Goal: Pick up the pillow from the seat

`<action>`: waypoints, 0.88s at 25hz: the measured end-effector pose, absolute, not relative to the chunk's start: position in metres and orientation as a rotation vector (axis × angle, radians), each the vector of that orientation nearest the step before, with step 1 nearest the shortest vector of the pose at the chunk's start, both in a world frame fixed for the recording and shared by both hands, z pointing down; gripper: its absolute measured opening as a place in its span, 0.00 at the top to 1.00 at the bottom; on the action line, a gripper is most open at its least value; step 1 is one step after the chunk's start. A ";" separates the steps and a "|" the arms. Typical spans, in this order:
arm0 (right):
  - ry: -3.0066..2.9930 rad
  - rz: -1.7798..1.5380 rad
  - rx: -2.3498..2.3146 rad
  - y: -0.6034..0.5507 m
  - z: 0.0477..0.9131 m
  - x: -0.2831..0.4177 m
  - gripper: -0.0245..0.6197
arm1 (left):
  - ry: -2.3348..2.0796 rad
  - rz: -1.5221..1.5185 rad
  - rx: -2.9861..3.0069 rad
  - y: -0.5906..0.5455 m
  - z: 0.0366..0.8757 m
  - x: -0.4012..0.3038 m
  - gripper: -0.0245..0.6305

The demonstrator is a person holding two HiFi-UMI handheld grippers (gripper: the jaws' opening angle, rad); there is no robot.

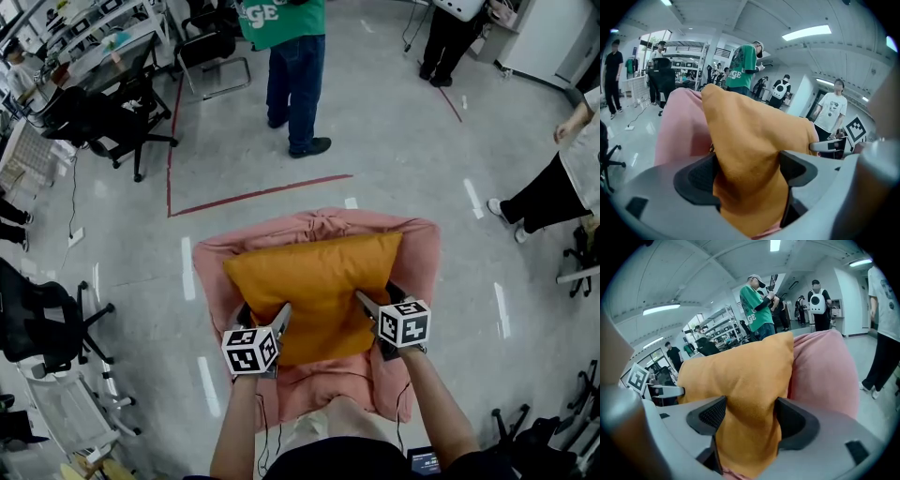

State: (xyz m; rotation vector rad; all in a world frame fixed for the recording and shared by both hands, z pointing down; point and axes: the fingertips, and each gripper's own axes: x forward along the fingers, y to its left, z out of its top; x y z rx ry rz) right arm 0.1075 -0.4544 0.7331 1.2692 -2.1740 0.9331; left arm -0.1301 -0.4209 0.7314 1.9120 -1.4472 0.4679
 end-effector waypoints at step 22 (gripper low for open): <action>-2.175 0.954 1.158 -0.433 0.730 0.091 0.80 | -1.295 0.507 1.927 -0.400 0.723 -0.112 0.73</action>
